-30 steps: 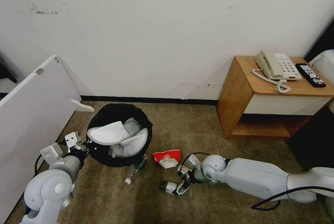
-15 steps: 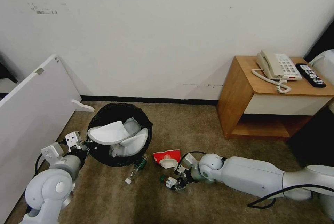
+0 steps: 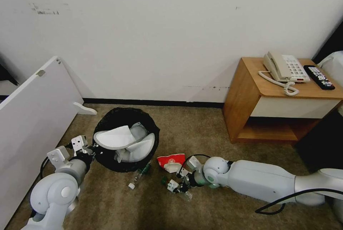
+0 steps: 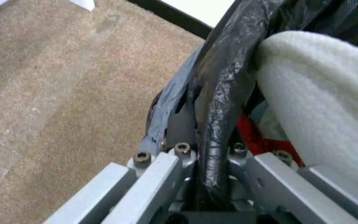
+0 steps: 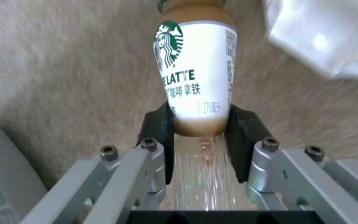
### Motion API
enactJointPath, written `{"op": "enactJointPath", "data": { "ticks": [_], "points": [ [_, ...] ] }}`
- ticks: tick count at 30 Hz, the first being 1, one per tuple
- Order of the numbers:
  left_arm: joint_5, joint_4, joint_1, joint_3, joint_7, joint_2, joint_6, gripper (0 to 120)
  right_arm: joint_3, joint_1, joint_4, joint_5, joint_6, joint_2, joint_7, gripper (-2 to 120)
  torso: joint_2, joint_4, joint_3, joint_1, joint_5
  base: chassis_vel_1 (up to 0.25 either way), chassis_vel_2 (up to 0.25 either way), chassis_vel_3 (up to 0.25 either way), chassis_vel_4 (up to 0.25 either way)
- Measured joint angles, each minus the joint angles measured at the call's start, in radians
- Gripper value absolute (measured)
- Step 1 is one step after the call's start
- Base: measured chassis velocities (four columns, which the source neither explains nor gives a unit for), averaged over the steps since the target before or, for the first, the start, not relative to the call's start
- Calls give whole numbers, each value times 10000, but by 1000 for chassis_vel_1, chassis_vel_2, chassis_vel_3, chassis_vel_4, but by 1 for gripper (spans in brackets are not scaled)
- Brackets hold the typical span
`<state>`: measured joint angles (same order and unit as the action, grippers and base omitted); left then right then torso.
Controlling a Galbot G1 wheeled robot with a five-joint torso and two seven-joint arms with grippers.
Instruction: Pick up the trash bin and place the garbage on the floor into it.
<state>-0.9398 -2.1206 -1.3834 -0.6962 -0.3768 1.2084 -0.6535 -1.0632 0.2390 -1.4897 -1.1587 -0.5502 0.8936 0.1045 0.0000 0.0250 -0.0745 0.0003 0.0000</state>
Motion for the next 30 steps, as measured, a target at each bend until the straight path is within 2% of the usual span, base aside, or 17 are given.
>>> {"op": "enactJointPath", "data": {
  "ticks": [4,6,8,10,15,18,20,21,23,25,26,28,30],
  "points": [
    [-308,0,34,29,-104,-188,-69,1,397,-124,-721,-55,0,-392,-246,25,0,0,0,0,0,0,0,0,0],
    [-663,-24,79,55,-244,-392,-152,1,1087,-207,-1650,-120,-2,-947,-474,25,0,1,0,0,0,0,0,0,0],
    [-720,-35,78,58,-261,-434,-169,1,1269,-215,-1841,-126,-3,-1083,-509,25,0,1,0,0,0,0,0,0,0],
    [-845,-93,30,60,-292,-637,-210,1,2116,-234,-2736,-117,15,-1751,-737,25,0,2,0,0,-1,0,0,0,0],
    [-914,-100,6,62,-294,-804,-239,1,3097,-211,-3592,-187,121,-2449,-979,25,0,1,1,0,-1,0,0,0,0],
    [-915,-42,21,63,-290,-892,-244,1,3886,-13,-4062,-436,128,-2834,-1120,25,1,1,1,0,1,0,0,0,0],
    [-952,17,44,88,-290,-1004,-254,1,4924,606,-4563,-827,84,-3282,-1368,25,0,-3,1,0,1,0,0,0,0],
    [-952,17,44,88,-290,-1004,-254,1,4924,606,-4563,-827,84,-3282,-1368,25,0,-3,1,0,1,0,0,0,0],
    [-1003,22,106,141,-304,-1102,-258,1,5700,1298,-4963,-880,56,-3753,-1451,25,0,2,2,0,2,0,0,0,0],
    [-1032,21,131,153,-319,-1122,-260,1,5800,1407,-5071,-888,56,-3862,-1463,25,0,4,1,0,2,0,0,0,0],
    [-1136,15,215,181,-375,-1189,-278,1,6055,1679,-5479,-891,113,-4266,-1507,25,1,6,2,0,2,0,0,0,0],
    [-1200,14,282,187,-404,-1254,-283,1,6170,1804,-5788,-894,184,-4519,-1563,25,0,5,2,0,-1,0,0,0,0],
    [-1226,15,301,187,-412,-1284,-284,1,6205,1839,-5909,-899,222,-4593,-1599,25,0,3,2,0,-1,0,0,0,0]
  ]
}}
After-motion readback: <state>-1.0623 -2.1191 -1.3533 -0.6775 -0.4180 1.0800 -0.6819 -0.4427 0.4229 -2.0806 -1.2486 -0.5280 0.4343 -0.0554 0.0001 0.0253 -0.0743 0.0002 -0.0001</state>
